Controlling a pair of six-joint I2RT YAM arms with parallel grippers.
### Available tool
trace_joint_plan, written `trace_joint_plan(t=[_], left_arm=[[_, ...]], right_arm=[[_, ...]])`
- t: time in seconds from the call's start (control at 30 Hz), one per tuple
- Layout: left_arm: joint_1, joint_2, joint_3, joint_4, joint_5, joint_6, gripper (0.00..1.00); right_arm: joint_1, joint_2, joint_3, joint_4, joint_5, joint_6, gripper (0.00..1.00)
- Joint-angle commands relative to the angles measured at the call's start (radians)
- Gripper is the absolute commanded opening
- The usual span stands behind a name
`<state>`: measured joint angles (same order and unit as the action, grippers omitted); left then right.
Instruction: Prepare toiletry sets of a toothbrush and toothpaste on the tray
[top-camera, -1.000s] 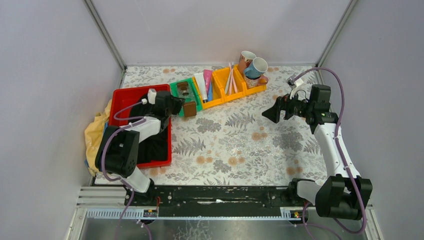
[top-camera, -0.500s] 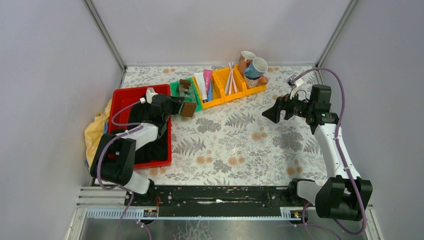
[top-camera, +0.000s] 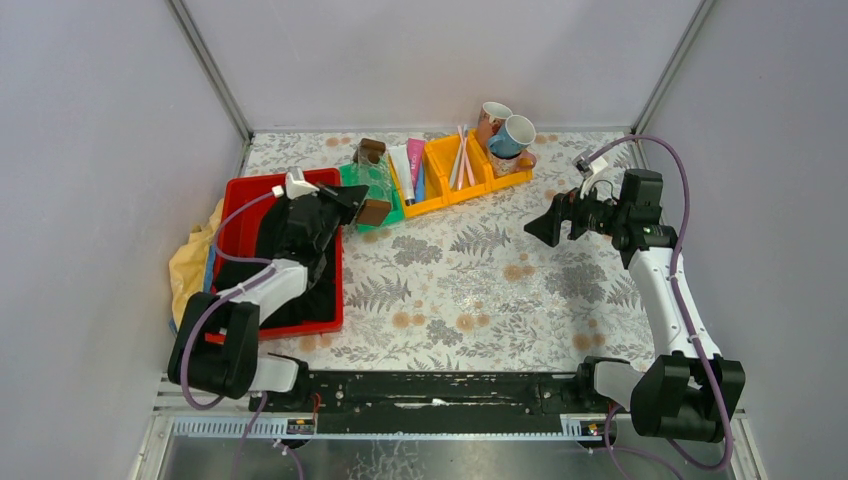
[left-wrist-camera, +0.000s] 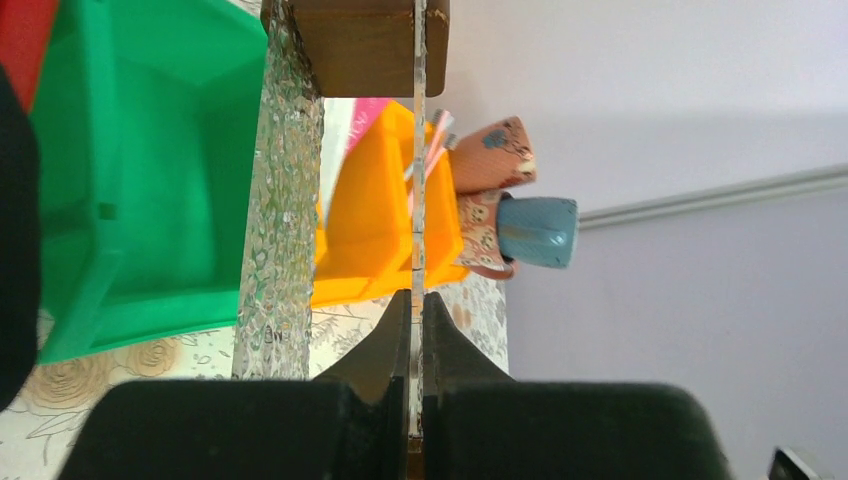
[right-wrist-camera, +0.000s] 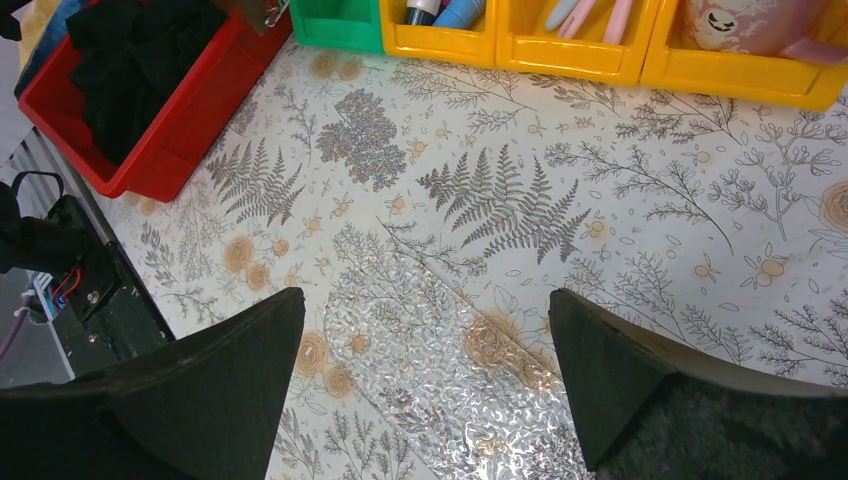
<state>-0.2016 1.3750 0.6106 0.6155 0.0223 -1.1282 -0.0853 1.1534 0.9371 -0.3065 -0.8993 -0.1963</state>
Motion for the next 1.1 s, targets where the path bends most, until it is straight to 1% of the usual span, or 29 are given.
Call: trace_joint_plan(t=[0.0,0.07,0.17,0.27,0.37,0.47,0.53,0.63,0.73,0.8,0.83,0.97,1.0,1.07], left_arm=[[0.004,-0.072,-0.028,0.242,0.12,0.061,0.0],[0.004,-0.084,-0.047,0.303,0.186,0.062,0.0],[0.004,-0.069,-0.061,0.427,0.335,0.052,0.0],[0.002,-0.031,-0.061,0.563,0.483,0.0,0.0],[-0.011,0.01,-0.047,0.669,0.588,-0.061,0.0],[-0.04,0.044,-0.014,0.691,0.684,-0.076,0.0],[-0.067,0.068,0.014,0.688,0.765,-0.072,0.0],[-0.106,0.1,0.052,0.664,0.847,-0.061,0.0],[-0.14,0.111,0.073,0.613,0.887,-0.02,0.0],[-0.166,0.103,0.094,0.518,0.893,0.043,0.0],[-0.181,0.094,0.108,0.449,0.891,0.096,0.0],[-0.257,0.053,0.201,0.049,0.837,0.376,0.0],[-0.274,0.051,0.221,-0.016,0.825,0.439,0.0],[-0.297,0.057,0.248,-0.076,0.817,0.473,0.0]], right_arm=[[-0.002,-0.026,0.004,0.004,-0.032,-0.022,0.99],[-0.001,-0.026,0.004,-0.001,-0.051,-0.026,0.99],[-0.001,-0.027,0.006,-0.008,-0.091,-0.036,0.99],[-0.001,-0.03,0.007,-0.026,-0.148,-0.054,0.99],[-0.001,-0.035,0.014,-0.057,-0.226,-0.095,0.99],[-0.001,-0.04,0.026,-0.127,-0.321,-0.183,1.0],[-0.001,-0.043,0.045,-0.205,-0.387,-0.279,0.99],[-0.001,-0.048,0.086,-0.328,-0.434,-0.397,1.0],[-0.002,-0.057,0.134,-0.404,-0.402,-0.455,1.0],[-0.002,-0.061,0.173,-0.44,-0.35,-0.469,0.99],[-0.002,-0.063,0.197,-0.458,-0.324,-0.476,0.99],[-0.002,-0.061,0.271,-0.504,-0.218,-0.46,0.99],[-0.002,-0.06,0.284,-0.507,-0.194,-0.449,1.0],[-0.002,-0.061,0.305,-0.512,-0.152,-0.421,0.99]])
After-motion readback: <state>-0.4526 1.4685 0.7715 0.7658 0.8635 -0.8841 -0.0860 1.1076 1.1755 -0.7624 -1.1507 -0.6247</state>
